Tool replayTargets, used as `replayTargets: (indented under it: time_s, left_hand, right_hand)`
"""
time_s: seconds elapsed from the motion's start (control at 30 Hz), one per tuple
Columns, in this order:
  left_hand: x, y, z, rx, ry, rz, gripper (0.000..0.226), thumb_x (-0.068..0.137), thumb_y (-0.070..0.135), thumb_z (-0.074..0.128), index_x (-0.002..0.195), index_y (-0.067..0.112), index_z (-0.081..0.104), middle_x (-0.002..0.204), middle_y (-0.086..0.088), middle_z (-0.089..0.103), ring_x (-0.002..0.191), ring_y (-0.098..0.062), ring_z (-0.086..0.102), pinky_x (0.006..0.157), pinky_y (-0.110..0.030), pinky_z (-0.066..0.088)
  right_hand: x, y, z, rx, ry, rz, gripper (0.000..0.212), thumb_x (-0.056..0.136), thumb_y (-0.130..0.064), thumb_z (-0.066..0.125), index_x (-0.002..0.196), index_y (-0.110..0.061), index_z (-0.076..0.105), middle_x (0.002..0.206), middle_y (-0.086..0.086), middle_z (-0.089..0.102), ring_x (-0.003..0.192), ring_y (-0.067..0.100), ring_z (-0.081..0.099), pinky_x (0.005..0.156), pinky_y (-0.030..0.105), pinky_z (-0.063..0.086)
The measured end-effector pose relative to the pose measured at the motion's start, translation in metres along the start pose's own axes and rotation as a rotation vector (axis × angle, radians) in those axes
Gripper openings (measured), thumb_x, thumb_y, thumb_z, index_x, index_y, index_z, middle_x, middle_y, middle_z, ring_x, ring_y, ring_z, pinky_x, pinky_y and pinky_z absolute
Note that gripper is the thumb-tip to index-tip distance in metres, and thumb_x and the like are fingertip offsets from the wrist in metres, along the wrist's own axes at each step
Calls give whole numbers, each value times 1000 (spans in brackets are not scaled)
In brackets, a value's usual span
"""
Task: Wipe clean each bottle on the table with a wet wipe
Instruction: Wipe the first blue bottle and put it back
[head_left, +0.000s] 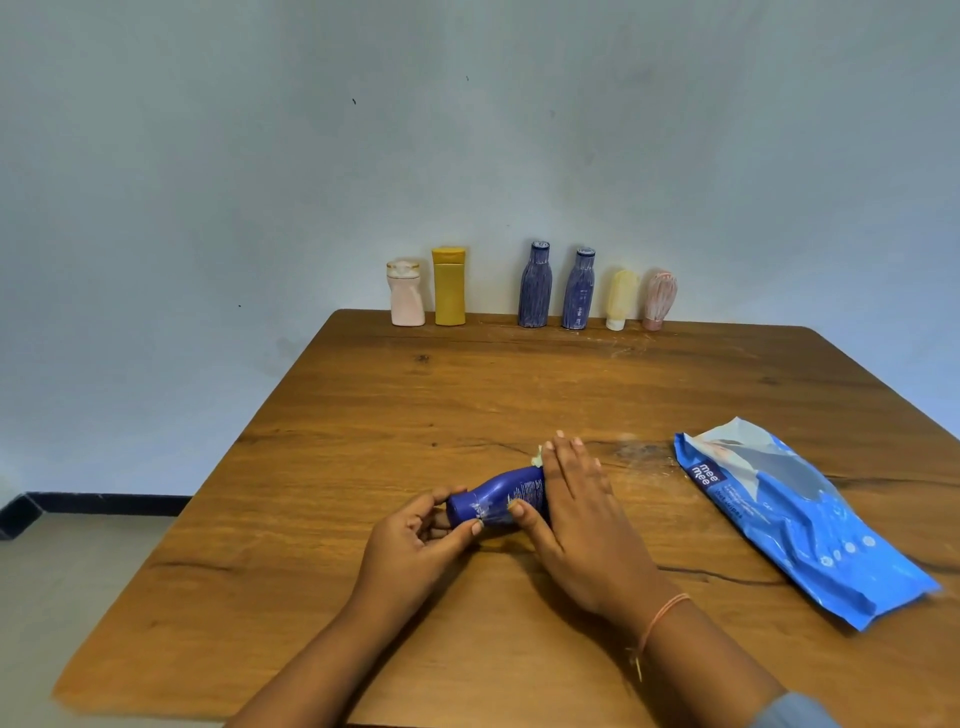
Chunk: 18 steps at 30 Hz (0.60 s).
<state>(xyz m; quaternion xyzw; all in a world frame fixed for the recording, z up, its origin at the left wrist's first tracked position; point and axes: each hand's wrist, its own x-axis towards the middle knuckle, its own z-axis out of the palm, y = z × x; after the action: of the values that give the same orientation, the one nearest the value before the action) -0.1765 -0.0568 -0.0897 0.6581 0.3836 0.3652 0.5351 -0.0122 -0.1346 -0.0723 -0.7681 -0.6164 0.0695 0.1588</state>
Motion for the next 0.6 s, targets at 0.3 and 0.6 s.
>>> replayTargets:
  time_s: [0.3, 0.6]
  left_hand:
    - [-1, 4, -3, 82, 20, -55, 39, 77, 0, 69, 100, 31, 62, 79, -7, 70, 71, -12, 62, 63, -16, 50]
    - [-2, 8, -1, 8, -32, -62, 33, 72, -3, 73, 99, 14, 65, 48, 6, 60, 48, -2, 54, 53, -12, 46]
  right_hand:
    - [-10, -53, 24, -23, 20, -291, 91, 82, -74, 3, 148, -10, -1, 152, 2, -16, 140, 21, -21, 112, 36, -15]
    - [-4, -2, 7, -119, 14, -161, 86, 79, -73, -9, 146, -21, -16, 152, -3, -24, 139, 10, -24, 115, 32, -14]
